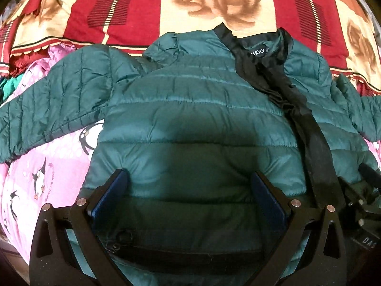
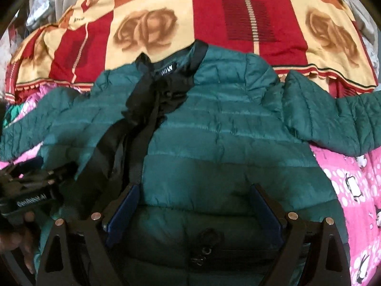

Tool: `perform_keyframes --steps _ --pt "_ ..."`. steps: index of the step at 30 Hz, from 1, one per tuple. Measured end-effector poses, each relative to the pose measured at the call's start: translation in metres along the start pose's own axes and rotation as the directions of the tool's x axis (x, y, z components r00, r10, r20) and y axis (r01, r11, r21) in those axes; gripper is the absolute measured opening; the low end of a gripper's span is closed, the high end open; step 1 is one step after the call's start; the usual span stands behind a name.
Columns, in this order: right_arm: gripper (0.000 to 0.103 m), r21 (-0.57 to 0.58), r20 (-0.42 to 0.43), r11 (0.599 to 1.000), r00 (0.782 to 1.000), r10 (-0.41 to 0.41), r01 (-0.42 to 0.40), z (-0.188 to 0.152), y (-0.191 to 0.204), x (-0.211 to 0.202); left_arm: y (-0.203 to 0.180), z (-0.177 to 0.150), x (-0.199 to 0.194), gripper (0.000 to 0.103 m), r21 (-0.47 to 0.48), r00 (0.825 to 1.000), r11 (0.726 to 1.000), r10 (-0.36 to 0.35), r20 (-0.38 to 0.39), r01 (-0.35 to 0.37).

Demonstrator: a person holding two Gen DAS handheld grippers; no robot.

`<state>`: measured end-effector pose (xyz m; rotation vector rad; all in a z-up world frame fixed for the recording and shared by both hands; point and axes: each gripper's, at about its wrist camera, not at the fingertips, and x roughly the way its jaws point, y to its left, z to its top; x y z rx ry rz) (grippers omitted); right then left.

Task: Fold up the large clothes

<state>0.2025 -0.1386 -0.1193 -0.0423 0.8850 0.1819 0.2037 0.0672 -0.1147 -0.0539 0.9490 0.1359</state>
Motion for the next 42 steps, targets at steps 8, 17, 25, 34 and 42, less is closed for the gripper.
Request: perform_keyframes --steps 8,17,25,34,42 --pt "0.099 -0.01 -0.016 1.0 1.0 0.002 -0.002 -0.003 0.0 0.008 0.001 -0.001 0.001 0.103 -0.006 1.0 1.0 -0.015 -0.003 0.015" --pt "0.1 -0.023 0.016 1.0 1.0 -0.003 0.004 -0.005 0.002 0.007 0.0 -0.004 -0.003 0.103 -0.009 1.0 1.0 -0.029 0.012 0.029" --pt "0.1 -0.022 0.051 1.0 0.999 0.012 -0.011 -0.008 0.001 0.005 0.031 -0.002 -0.029 0.103 -0.069 0.995 0.996 -0.043 0.088 0.05" --pt "0.1 -0.016 0.058 1.0 0.998 0.021 -0.02 -0.009 -0.001 0.004 0.188 0.037 -0.085 0.103 -0.243 0.974 0.967 0.131 0.186 -0.083" --pt "0.1 -0.019 0.055 1.0 0.998 0.015 -0.014 -0.009 0.0 0.005 0.339 -0.022 -0.095 0.094 -0.481 0.953 0.876 0.109 0.283 0.043"
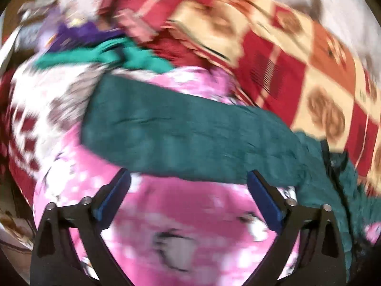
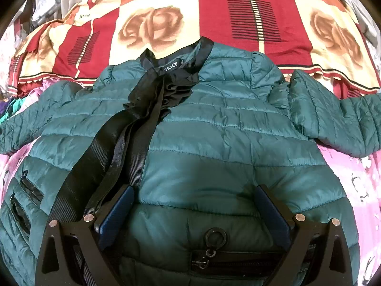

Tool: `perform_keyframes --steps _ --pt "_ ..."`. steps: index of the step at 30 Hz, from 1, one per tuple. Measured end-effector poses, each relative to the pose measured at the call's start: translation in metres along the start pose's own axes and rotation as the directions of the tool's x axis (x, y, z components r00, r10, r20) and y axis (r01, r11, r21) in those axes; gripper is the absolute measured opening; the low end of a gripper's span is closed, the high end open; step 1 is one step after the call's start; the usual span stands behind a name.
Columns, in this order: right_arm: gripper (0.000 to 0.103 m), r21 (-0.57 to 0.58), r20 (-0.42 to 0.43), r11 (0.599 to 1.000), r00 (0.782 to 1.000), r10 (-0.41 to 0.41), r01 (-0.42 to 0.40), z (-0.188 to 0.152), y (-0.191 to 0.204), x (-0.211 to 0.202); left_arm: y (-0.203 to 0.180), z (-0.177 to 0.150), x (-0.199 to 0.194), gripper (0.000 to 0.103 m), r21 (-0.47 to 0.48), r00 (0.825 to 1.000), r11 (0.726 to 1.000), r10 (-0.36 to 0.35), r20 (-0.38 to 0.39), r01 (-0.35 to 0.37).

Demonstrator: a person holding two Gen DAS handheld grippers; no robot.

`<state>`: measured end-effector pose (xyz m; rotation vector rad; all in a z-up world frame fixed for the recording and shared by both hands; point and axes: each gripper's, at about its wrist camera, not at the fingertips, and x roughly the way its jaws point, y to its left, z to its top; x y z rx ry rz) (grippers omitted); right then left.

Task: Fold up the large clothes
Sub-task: 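Grasp the jacket sleeve cuff with the left gripper and lift it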

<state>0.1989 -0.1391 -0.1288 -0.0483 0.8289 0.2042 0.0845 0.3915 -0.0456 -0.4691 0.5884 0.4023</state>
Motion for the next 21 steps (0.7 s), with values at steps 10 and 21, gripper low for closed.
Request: perform_keyframes --steps 10,21 --pt "0.1 -0.001 0.0 1.0 1.0 0.001 -0.001 0.0 0.0 0.001 0.07 0.001 0.026 0.069 -0.153 0.993 0.982 -0.1 0.058 0.108" --pt "0.102 -0.002 -0.001 1.0 1.0 0.003 -0.003 0.001 0.001 0.003 0.075 0.035 0.046 0.069 -0.264 0.983 0.951 -0.131 0.127 0.161"
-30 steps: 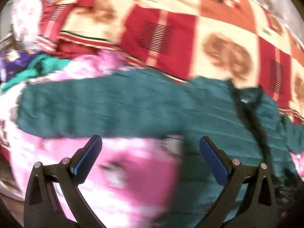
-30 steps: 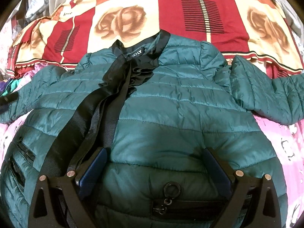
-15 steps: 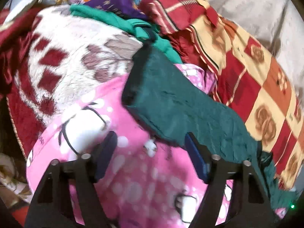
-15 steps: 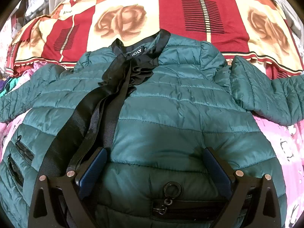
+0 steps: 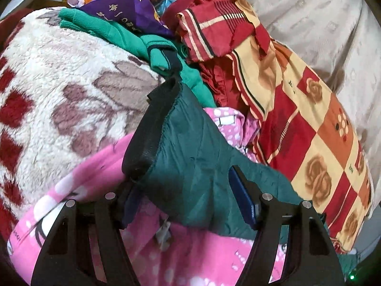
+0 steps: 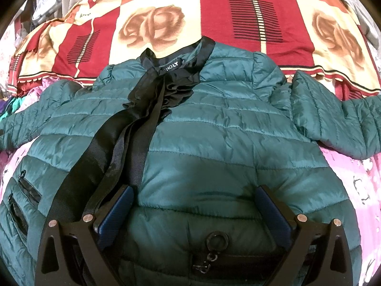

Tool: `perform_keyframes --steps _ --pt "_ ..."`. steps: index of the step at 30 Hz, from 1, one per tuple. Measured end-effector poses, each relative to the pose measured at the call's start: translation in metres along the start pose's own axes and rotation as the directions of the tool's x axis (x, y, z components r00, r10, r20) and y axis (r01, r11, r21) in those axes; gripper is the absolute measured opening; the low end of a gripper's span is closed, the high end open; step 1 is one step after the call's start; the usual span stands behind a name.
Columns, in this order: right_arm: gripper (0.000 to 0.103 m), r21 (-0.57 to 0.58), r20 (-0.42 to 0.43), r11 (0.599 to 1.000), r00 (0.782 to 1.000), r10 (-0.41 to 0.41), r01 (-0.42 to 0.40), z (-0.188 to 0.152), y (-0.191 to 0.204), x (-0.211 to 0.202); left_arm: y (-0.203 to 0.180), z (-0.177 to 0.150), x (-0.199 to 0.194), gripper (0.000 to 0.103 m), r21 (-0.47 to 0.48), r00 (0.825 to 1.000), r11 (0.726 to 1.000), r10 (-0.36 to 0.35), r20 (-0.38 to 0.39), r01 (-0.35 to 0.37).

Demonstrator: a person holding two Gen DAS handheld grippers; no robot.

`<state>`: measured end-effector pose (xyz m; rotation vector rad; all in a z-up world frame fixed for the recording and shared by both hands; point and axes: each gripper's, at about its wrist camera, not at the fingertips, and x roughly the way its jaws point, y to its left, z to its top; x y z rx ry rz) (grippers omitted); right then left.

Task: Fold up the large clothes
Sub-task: 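Grasp the jacket sleeve cuff with the left gripper and lift it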

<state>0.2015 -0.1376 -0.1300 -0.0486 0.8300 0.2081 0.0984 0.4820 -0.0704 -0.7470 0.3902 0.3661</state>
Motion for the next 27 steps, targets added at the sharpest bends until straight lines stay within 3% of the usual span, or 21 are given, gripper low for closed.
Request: perform_keyframes --steps 2,4,7,12,18,21,27 --pt "0.102 -0.001 0.0 1.0 1.0 -0.001 0.001 0.0 0.0 0.0 0.0 0.003 0.0 0.052 -0.018 1.0 1.0 0.024 0.006 -0.024" --pt "0.102 0.0 -0.001 1.0 1.0 -0.001 0.001 0.0 0.0 0.0 0.005 0.007 -0.001 0.022 -0.066 0.998 0.996 0.065 -0.003 -0.065" --pt "0.102 -0.001 -0.001 1.0 1.0 -0.001 0.001 0.0 0.0 0.0 0.007 0.012 -0.002 0.011 -0.083 0.994 0.991 0.105 -0.02 -0.107" --pt "0.103 -0.004 -0.025 1.0 1.0 -0.007 0.007 0.002 0.0 0.004 -0.02 0.021 -0.013 0.009 0.016 0.993 0.993 0.115 0.001 -0.115" --pt "0.098 -0.017 -0.037 0.999 0.998 -0.043 0.042 0.006 0.005 -0.005 -0.083 0.019 -0.024 0.009 0.114 0.999 0.992 0.047 -0.01 -0.046" --pt "0.094 -0.003 0.024 1.0 1.0 -0.01 0.01 0.013 -0.002 -0.036 -0.12 0.011 -0.03 0.009 0.182 1.0 0.983 0.004 -0.016 -0.001" --pt "0.094 0.036 0.093 0.997 0.994 -0.064 0.061 0.017 -0.031 -0.081 -0.202 -0.011 -0.037 0.009 0.294 0.997 0.953 -0.073 -0.031 0.078"
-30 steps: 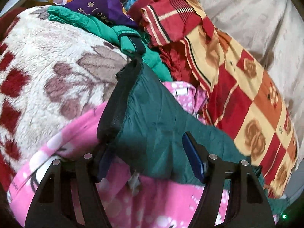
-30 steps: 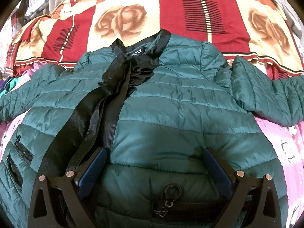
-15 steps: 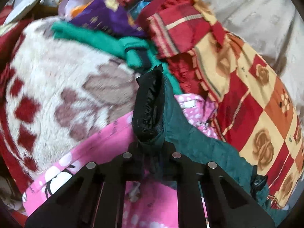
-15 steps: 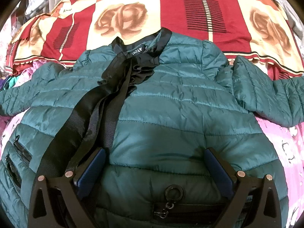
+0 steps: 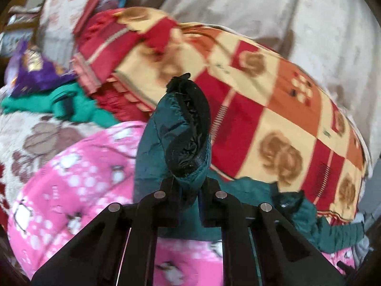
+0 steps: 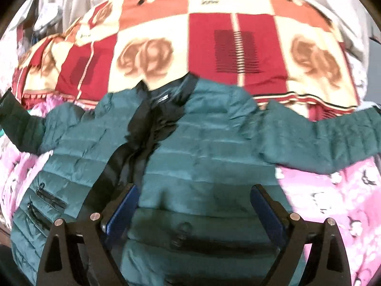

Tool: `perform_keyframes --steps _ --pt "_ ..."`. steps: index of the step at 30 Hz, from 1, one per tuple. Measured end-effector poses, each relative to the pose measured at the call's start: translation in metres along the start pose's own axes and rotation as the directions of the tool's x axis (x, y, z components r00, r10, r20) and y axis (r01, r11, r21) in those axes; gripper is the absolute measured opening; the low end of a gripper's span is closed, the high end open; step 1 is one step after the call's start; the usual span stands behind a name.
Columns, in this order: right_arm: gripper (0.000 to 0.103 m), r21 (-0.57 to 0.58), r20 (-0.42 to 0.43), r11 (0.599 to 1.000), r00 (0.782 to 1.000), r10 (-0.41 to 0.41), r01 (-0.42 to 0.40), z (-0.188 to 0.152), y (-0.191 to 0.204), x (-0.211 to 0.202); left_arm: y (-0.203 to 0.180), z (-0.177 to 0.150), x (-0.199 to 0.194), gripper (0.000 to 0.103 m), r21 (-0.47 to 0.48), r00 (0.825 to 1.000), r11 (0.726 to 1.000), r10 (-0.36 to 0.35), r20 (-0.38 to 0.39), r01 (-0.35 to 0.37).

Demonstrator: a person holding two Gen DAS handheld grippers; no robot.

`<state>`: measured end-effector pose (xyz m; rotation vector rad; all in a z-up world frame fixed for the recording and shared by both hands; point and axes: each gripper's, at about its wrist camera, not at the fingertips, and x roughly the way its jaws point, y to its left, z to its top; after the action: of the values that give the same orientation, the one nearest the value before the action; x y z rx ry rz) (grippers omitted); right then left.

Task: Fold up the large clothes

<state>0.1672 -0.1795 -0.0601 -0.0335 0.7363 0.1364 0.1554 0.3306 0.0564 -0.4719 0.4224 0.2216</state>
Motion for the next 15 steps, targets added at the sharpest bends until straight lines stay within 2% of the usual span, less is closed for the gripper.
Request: perform_keyframes --steps 2,8,15 --pt "0.094 0.027 -0.01 0.999 1.0 -0.016 0.016 0.0 -0.013 -0.008 -0.021 -0.001 0.002 0.009 0.024 1.0 0.999 -0.021 -0.006 0.021" --pt "0.094 0.045 -0.011 0.989 0.99 -0.142 0.143 -0.004 -0.054 -0.027 -0.092 -0.014 0.017 0.009 0.051 0.993 0.993 -0.109 -0.044 0.111" --pt "0.094 0.105 -0.083 0.984 0.987 -0.138 0.147 -0.022 -0.094 -0.015 -0.163 -0.043 0.038 0.009 0.093 0.976 0.977 -0.184 -0.114 0.195"
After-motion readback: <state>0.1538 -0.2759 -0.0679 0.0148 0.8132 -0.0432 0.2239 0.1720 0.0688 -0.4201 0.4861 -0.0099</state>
